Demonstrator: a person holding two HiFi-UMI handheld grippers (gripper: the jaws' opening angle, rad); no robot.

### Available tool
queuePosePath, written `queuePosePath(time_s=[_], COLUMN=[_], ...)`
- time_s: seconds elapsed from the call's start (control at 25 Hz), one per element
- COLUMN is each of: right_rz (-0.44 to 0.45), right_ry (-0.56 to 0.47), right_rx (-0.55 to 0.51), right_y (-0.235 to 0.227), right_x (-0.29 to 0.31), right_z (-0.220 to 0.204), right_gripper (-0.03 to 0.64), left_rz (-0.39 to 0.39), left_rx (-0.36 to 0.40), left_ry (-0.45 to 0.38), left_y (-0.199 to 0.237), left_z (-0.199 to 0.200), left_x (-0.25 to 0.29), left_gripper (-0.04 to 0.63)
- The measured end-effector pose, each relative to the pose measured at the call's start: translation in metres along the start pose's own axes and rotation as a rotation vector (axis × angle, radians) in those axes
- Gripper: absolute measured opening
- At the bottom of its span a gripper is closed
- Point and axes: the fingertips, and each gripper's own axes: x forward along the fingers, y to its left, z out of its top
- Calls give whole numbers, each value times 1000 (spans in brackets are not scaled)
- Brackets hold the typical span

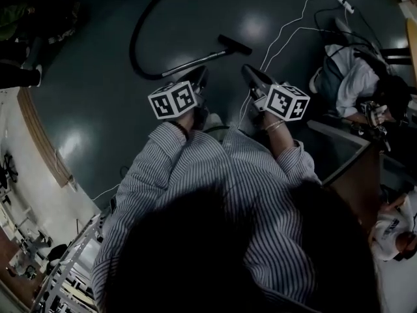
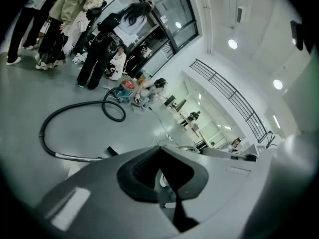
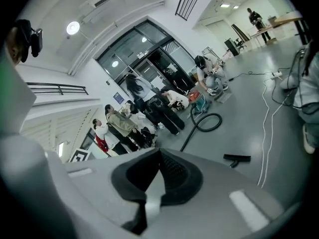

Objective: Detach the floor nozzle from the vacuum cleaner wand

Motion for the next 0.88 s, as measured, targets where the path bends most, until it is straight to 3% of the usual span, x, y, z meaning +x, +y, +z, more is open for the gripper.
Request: queuePosePath(time_s=[0.2,0.36,0.6,0.88], right_rz=[-15,2,1,-45], right_ry=[-10,1,-13,-20], right_rx=[11,-11,-24,-29], right_y=[-5,6,22,22], right_x=[44,96,182,237], right_z=[26,49,90,108], right_gripper=[2,2,2,2], left_rz=[22,20,9,12], left_rx=[7,-60,-63,-119], left_ry=[-47,-67,-36,0], left_y=[31,68,121,173], left_z=[51,102,171,209], left_x=[9,17,38,61], left_gripper=[2,2,2,2])
